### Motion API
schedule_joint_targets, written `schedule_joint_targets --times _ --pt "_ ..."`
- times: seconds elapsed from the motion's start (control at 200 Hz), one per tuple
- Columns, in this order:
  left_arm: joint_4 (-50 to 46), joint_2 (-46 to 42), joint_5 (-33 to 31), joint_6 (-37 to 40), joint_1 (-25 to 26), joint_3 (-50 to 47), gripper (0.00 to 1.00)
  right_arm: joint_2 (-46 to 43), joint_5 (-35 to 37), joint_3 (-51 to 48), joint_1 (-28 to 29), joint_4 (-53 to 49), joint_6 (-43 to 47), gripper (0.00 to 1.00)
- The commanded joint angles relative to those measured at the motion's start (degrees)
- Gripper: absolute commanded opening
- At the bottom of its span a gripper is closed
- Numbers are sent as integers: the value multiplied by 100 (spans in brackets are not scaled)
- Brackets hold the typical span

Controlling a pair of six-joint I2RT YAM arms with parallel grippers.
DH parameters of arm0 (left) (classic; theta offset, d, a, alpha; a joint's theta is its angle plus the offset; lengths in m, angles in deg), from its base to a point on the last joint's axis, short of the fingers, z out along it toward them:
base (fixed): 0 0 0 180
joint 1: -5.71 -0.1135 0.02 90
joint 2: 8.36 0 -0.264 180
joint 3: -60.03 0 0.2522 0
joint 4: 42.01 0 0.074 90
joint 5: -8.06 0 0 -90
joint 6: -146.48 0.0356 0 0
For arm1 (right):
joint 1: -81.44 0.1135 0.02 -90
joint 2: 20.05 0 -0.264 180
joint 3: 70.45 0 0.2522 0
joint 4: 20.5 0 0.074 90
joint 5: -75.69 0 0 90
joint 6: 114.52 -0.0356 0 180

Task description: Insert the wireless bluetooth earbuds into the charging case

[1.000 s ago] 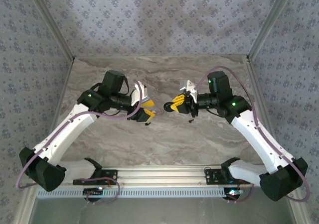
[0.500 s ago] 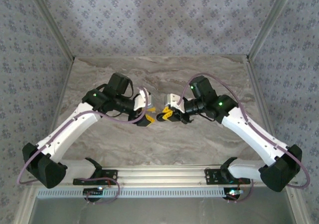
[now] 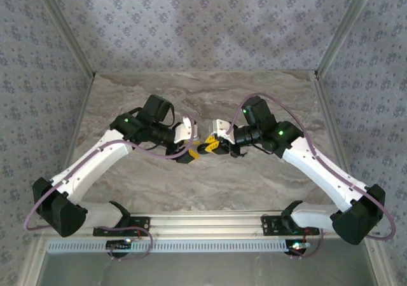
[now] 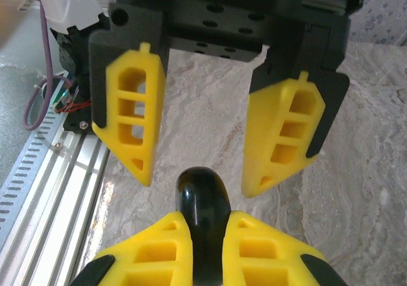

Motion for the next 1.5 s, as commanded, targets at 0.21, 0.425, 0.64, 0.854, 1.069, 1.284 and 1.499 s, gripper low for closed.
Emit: schedule_joint_targets --times 0.21,0.425,0.64,0.854,1.069,1.284,1.499 --pt "80 0 43 69 91 153 51 93 -378 160 54 217 -20 14" --pt "141 -8 67 18 116 145 49 137 -390 168 68 272 -84 14" --pt "170 -21 28 5 109 117 30 133 -373 168 72 314 -121 14" --pt "312 -155 8 -9 109 -2 24 28 -96 48 -5 535 -431 37" --pt "395 -250 34 -9 110 -84 23 -256 -88 -366 -431 1193 -1020 46" --pt "474 -275 111 -32 117 -116 23 -352 121 -568 -764 1554 -1488 49" --pt "733 -328 243 -242 38 -310 21 -503 -64 -782 -980 2012 -1946 52"
